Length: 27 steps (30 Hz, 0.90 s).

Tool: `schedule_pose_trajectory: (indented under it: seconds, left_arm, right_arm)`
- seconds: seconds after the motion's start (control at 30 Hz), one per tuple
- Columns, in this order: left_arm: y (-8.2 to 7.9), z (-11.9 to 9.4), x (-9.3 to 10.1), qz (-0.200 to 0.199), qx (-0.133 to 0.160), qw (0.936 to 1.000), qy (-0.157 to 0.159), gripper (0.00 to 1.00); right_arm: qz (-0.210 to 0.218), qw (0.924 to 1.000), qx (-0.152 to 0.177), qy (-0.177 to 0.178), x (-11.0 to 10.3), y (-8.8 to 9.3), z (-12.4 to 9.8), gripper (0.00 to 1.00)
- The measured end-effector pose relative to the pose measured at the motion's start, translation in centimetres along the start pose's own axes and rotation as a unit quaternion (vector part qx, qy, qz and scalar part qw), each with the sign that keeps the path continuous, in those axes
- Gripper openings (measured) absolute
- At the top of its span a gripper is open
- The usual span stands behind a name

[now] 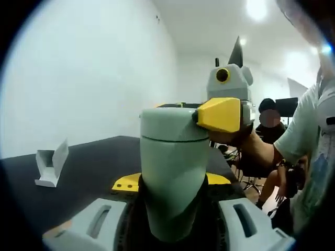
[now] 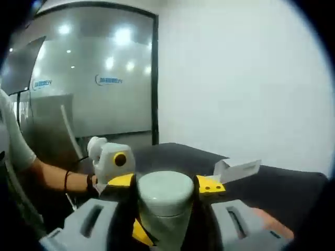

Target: Assemble the cup parts correctly, then place the assembled cup into the box.

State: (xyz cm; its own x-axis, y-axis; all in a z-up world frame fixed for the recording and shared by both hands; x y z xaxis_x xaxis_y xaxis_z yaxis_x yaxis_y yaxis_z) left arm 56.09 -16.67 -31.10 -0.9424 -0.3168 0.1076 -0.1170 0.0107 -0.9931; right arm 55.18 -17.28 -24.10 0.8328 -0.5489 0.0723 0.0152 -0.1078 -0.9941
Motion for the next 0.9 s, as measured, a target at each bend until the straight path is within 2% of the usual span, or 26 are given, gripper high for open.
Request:
schedule_pose_trajectory:
  seconds: [0.03, 0.07, 0.1, 0.13, 0.17, 0.2, 0.23, 0.27, 0.3, 0.33, 0.37, 0.4, 0.43, 0.5, 0.53, 0.57, 0.6, 0.7, 0.77, 0.9]
  left_arm:
    - [0.0, -0.1, -0.1, -0.001, 0.001, 1.0000, 0.002, 0.39]
    - [0.0, -0.1, -0.2, -0.001, 0.002, 1.0000, 0.004, 0.39]
    - [0.0, -0.1, -0.1, -0.002, 0.001, 1.0000, 0.005, 0.39]
    - [0.0, 0.0, 0.0, -0.001, 0.001, 1.0000, 0.006, 0.39]
    - [0.0, 0.0, 0.1, 0.001, 0.000, 1.0000, 0.009, 0.39]
    - [0.0, 0.1, 0.1, 0.003, -0.001, 0.9999, 0.011, 0.39]
    - [0.0, 0.2, 0.2, 0.004, -0.002, 0.9999, 0.012, 0.39]
    - [0.0, 0.2, 0.3, 0.006, -0.003, 0.9999, 0.015, 0.39]
    - [0.0, 0.3, 0.3, 0.005, -0.004, 0.9999, 0.016, 0.39]
    - [0.0, 0.3, 0.2, 0.003, -0.005, 0.9998, 0.017, 0.39]
    - [-0.1, 0.3, 0.1, 0.003, -0.005, 0.9998, 0.019, 0.39]
    - [-0.1, 0.3, 0.2, 0.003, -0.005, 0.9998, 0.019, 0.39]
    - [-0.1, 0.2, 0.2, 0.003, -0.005, 0.9998, 0.020, 0.39]
    - [0.0, 0.2, 0.2, 0.003, -0.006, 0.9998, 0.021, 0.39]
    - [0.0, 0.2, 0.2, 0.002, -0.006, 0.9998, 0.021, 0.39]
    - [0.0, 0.2, 0.3, 0.002, -0.006, 0.9997, 0.022, 0.39]
    - [0.0, 0.1, 0.2, 0.001, -0.007, 0.9997, 0.021, 0.39]
    - [0.0, 0.0, 0.1, 0.002, -0.008, 0.9997, 0.021, 0.39]
    - [0.0, 0.1, -0.1, -0.001, -0.010, 0.9998, 0.017, 0.39]
    - [0.0, 0.3, 0.1, 0.002, -0.009, 0.9998, 0.016, 0.39]
  right_arm:
    - [-0.021, 0.9992, 0.011, -0.032, -0.1, -0.2, -0.1, 0.44]
    - [-0.002, 0.9985, 0.021, -0.051, 0.2, -0.5, -0.1, 0.54]
    - [0.005, 0.9951, 0.022, -0.096, 0.0, -0.7, -0.4, 0.65]
    - [0.008, 0.9908, 0.038, -0.129, 0.2, -1.2, -0.7, 0.66]
    - [0.011, 0.9870, 0.030, -0.158, 0.6, -1.1, -0.9, 0.63]
    - [-0.003, 0.9777, 0.008, -0.210, 0.2, -0.5, -1.5, 0.56]
    - [-0.018, 0.9736, 0.013, -0.227, 0.3, -0.6, -1.6, 0.57]
    - [-0.031, 0.9757, 0.036, -0.214, 1.4, -1.2, -1.0, 0.57]
    - [-0.044, 0.9716, 0.031, -0.230, 1.7, -1.1, -0.9, 0.54]
    - [-0.017, 0.9607, 0.005, -0.277, 0.8, -0.8, -1.1, 0.53]
    - [-0.006, 0.9529, 0.000, -0.303, 0.5, -0.9, -1.1, 0.54]
    - [-0.011, 0.9460, 0.006, -0.324, 0.0, -1.1, -1.0, 0.54]
    - [-0.017, 0.9444, 0.007, -0.328, -0.2, -1.1, -0.7, 0.53]
    - [-0.039, 0.9409, -0.025, -0.335, -0.6, -0.2, 0.0, 0.47]
    - [-0.050, 0.9418, -0.039, -0.330, -0.6, 0.3, 0.4, 0.44]
    - [-0.056, 0.9448, -0.032, -0.321, -0.4, 0.4, 0.8, 0.42]
    - [-0.047, 0.9428, -0.032, -0.328, -0.5, 0.6, 0.8, 0.42]
    - [-0.044, 0.9433, -0.034, -0.327, -0.7, 1.0, 0.7, 0.41]
    - [-0.029, 0.9536, -0.050, -0.295, -0.3, 0.9, 0.8, 0.41]
    - [-0.032, 0.9654, -0.055, -0.253, -0.4, 0.7, 0.5, 0.41]
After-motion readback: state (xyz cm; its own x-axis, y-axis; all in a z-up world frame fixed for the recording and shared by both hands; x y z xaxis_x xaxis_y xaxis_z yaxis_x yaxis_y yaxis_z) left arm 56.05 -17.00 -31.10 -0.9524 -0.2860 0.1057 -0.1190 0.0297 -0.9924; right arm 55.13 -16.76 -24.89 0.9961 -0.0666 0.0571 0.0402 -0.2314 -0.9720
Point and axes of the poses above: the point that each gripper's makers call its tool centre point, and the gripper's own axes: z roughly forward along the fingers, x roughly to its right, y roughly out of its underside, the point moved 2 cm from there along -z, roughly backward along the fingers, and after that the axes turned 2 degrees about -z, right-handed, at the moved point
